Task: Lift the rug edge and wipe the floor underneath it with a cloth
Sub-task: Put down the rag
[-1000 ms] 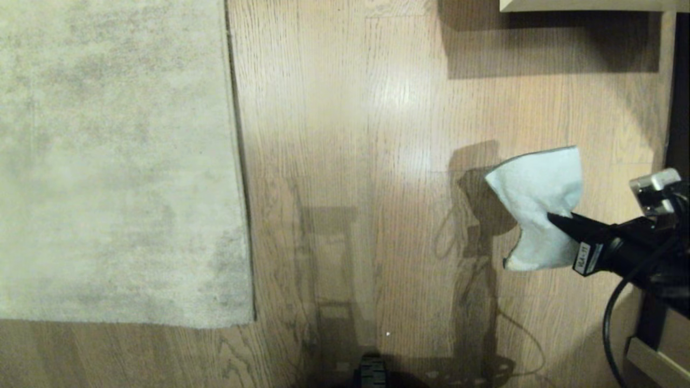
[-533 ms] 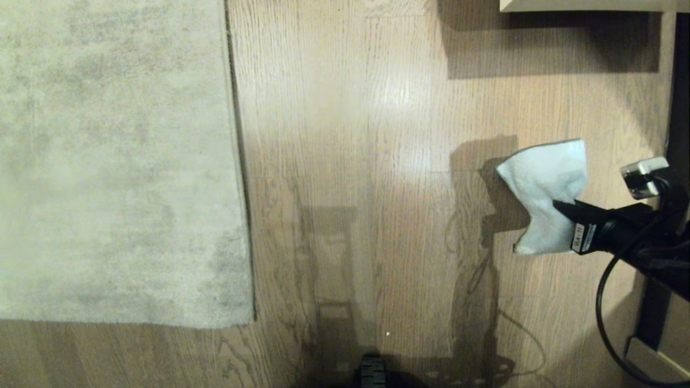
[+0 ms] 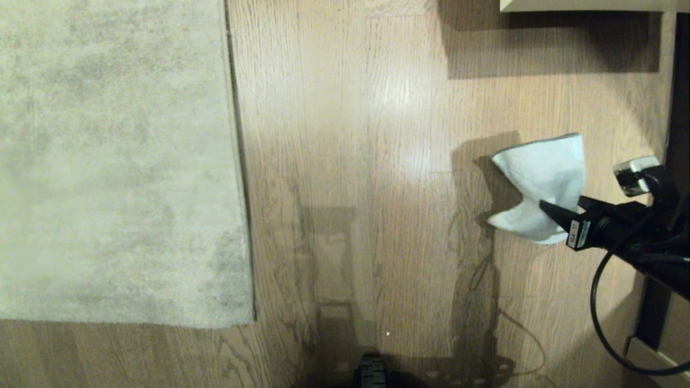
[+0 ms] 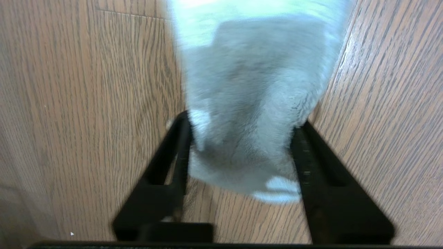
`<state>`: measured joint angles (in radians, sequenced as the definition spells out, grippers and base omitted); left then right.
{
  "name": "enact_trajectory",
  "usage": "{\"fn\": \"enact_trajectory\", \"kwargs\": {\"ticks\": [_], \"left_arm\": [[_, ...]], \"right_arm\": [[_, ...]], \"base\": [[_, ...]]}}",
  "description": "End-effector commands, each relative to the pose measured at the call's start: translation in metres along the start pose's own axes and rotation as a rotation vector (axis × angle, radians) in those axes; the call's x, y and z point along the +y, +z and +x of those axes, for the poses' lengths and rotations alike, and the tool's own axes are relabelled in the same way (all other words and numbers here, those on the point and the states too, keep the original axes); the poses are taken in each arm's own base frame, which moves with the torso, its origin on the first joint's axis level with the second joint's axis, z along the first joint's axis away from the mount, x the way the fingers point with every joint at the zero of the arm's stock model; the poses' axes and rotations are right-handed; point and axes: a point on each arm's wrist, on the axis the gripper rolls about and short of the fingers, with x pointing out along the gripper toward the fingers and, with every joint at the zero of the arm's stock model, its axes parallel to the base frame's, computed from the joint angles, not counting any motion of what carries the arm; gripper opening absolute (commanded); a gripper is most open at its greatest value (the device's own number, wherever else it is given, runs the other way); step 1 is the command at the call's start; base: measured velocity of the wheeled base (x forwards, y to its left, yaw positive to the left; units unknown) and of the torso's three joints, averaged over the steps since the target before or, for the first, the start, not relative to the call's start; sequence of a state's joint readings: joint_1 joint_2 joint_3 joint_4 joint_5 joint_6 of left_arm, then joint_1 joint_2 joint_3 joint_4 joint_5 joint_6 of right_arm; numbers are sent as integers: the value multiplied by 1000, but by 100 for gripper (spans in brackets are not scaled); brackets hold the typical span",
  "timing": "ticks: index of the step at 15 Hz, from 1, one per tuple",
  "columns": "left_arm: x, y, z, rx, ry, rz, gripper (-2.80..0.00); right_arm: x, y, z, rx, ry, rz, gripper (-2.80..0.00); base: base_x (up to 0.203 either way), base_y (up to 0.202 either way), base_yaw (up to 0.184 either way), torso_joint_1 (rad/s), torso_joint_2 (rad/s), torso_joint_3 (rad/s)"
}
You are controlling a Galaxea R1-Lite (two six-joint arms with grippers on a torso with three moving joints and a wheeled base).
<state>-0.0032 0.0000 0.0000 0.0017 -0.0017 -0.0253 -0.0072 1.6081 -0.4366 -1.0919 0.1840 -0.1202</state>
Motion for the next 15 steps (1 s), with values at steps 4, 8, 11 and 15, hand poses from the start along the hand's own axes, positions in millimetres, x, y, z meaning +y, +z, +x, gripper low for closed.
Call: {"fn": "enact_trajectory", "kwargs": {"ticks": [4,8,11,15], "left_arm": [[0,0,0,0,2,-1,-280],[0,0,0,0,0,-1,-280],[0,0,0,0,0,-1,-280],[0,0,0,0,2,-1,-280]], "right_arm": [[0,-2,1,5,2,3,0],[-1,1,2,-15,-3,1,0],[-5,9,3,-48,-19,-5,0],[-8,25,-5,-110,-35,-12,0]], "base": [[0,0,0,0,0,0],[0,0,0,0,0,0],[0,0,0,0,0,0],[0,0,0,0,0,0]]}}
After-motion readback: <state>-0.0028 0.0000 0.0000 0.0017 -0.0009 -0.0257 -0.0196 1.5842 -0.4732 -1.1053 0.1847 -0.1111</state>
